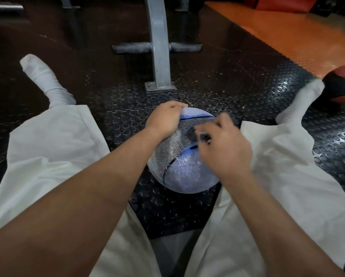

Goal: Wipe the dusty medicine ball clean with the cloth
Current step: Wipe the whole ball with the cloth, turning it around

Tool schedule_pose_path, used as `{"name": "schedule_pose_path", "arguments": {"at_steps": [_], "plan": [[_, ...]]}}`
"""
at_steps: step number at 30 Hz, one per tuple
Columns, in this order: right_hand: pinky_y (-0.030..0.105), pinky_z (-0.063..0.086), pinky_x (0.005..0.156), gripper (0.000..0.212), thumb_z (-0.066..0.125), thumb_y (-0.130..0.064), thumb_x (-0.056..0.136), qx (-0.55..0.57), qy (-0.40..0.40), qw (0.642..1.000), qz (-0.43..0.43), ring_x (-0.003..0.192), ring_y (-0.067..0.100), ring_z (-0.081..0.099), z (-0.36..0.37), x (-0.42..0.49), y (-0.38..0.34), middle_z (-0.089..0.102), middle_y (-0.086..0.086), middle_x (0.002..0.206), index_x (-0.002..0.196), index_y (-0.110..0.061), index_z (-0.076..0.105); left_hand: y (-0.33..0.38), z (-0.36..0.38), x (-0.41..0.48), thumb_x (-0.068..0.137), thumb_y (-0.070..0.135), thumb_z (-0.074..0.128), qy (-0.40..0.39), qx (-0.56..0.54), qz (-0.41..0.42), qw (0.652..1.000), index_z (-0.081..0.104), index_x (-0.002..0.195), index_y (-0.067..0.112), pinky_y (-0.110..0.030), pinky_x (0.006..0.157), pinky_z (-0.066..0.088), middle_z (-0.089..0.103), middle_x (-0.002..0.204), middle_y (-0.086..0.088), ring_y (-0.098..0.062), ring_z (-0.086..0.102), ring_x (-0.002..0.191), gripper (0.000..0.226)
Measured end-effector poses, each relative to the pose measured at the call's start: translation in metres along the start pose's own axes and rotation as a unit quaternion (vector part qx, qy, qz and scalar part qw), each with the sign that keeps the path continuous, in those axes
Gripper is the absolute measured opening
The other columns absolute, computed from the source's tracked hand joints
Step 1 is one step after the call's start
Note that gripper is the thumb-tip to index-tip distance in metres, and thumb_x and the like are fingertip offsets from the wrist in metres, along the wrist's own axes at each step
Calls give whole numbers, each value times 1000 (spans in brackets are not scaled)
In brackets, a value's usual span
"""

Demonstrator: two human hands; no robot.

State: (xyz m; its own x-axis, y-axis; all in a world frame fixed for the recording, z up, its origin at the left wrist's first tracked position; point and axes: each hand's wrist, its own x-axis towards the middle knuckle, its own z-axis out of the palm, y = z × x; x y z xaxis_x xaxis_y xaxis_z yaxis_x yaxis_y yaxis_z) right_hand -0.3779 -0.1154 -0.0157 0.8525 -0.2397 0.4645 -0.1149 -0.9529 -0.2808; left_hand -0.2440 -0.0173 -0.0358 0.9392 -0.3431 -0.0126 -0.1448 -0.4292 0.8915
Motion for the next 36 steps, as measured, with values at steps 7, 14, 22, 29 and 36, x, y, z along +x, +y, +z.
{"name": "schedule_pose_path", "arguments": {"at_steps": [7, 14, 22, 29, 36], "plan": [[33, 46, 74, 22, 54, -34, 93, 40, -44, 991, 120, 96, 30, 60, 3, 31, 9, 53, 6, 109, 105, -28, 72, -9, -7, -3, 99, 24, 37, 18, -13, -7, 1000, 65, 96, 37, -42, 97, 47, 68, 100, 11, -19, 64, 100, 32], [30, 42, 65, 22, 53, -36, 94, -12, -62, 998, -5, 87, 26, 60, 3, 28, -17, 51, 1, 107, 107, -30, 70, -6, -9, -2, 97, 17, 40, -13, -33, 7, 999, 68, 93, 33, -42, 99, 46, 68, 107, 6, -17, 62, 104, 32], [32, 45, 77, 18, 59, -39, 92, 107, -108, 978, 140, 96, 23, 58, -6, 42, 27, 55, -1, 102, 92, -27, 72, -2, -5, -5, 99, 22, 38, -7, -23, -4, 1000, 65, 85, 42, -40, 98, 46, 66, 102, 15, -15, 62, 101, 36], [28, 38, 63, 20, 54, -37, 94, 3, -124, 991, -56, 86, 21, 57, -1, 36, -19, 49, -2, 105, 105, -30, 70, -2, -10, -4, 94, 21, 42, -25, -31, 7, 999, 69, 87, 38, -46, 94, 49, 72, 103, 4, -23, 64, 100, 32], [33, 46, 76, 17, 58, -40, 91, 104, -110, 980, 127, 93, 20, 59, -5, 42, 27, 54, -4, 97, 91, -29, 71, 0, -11, -6, 101, 24, 36, -34, -14, -6, 999, 67, 95, 40, -42, 94, 47, 67, 99, 14, -24, 63, 102, 35]]}}
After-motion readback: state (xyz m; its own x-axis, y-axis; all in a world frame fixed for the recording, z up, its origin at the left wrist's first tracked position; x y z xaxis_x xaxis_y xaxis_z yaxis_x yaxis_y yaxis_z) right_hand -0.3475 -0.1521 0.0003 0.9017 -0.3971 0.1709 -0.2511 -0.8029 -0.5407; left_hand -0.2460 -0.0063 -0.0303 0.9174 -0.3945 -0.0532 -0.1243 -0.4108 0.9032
